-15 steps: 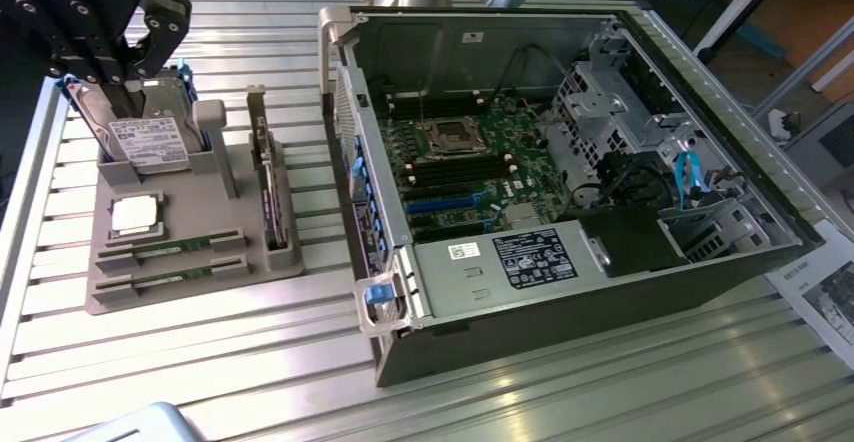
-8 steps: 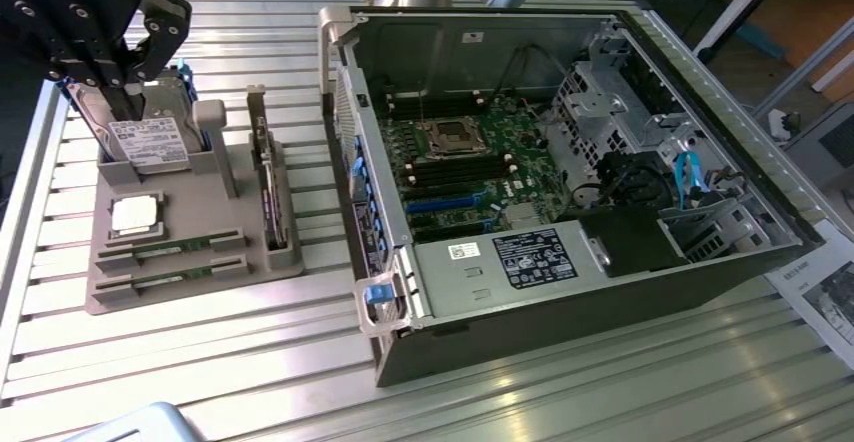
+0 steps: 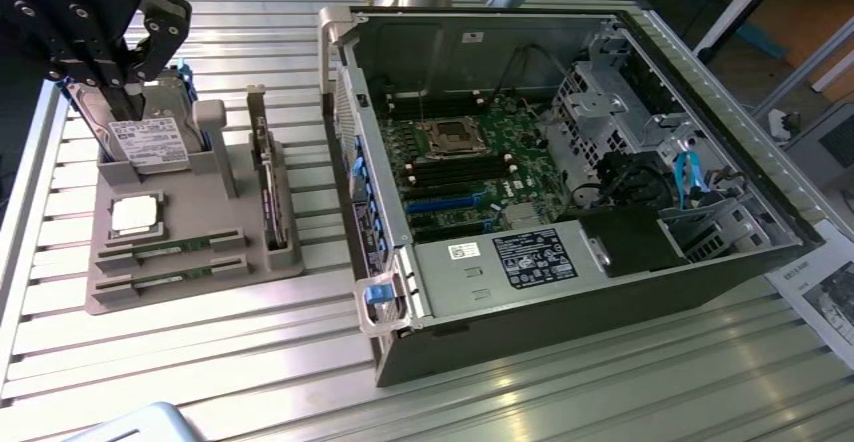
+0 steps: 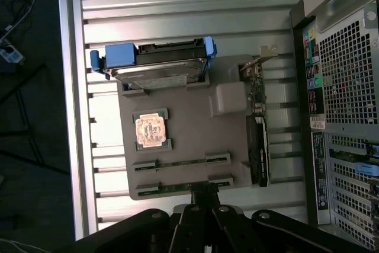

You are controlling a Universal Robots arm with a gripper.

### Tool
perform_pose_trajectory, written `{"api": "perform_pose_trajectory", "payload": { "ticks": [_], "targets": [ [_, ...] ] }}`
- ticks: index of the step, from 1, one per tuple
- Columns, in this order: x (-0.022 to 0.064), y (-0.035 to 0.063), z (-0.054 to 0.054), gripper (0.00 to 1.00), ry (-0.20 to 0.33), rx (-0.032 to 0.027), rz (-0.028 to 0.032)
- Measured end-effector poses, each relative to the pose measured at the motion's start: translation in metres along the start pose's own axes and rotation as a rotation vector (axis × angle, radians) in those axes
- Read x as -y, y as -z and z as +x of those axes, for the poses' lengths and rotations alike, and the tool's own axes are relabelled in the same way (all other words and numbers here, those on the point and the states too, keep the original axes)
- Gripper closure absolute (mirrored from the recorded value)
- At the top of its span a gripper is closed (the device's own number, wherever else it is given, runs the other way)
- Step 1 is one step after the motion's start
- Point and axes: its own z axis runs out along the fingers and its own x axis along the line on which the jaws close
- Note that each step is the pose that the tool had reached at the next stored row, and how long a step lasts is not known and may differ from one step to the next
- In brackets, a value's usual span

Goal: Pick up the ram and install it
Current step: 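Pick up the ram and move it above insertion slot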

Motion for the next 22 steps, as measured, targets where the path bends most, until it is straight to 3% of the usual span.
{"api": "perform_pose_trajectory", "payload": {
  "ticks": [6,14,22],
  "targets": [
    [0.0,0.0,0.0,0.9,0.02,-0.0009,-0.0003],
    [0.0,0.0,0.0,0.9,0.111,-0.0049,-0.0022],
    [0.0,0.0,0.0,0.9,0.285,-0.0126,-0.0057]
  ]
}}
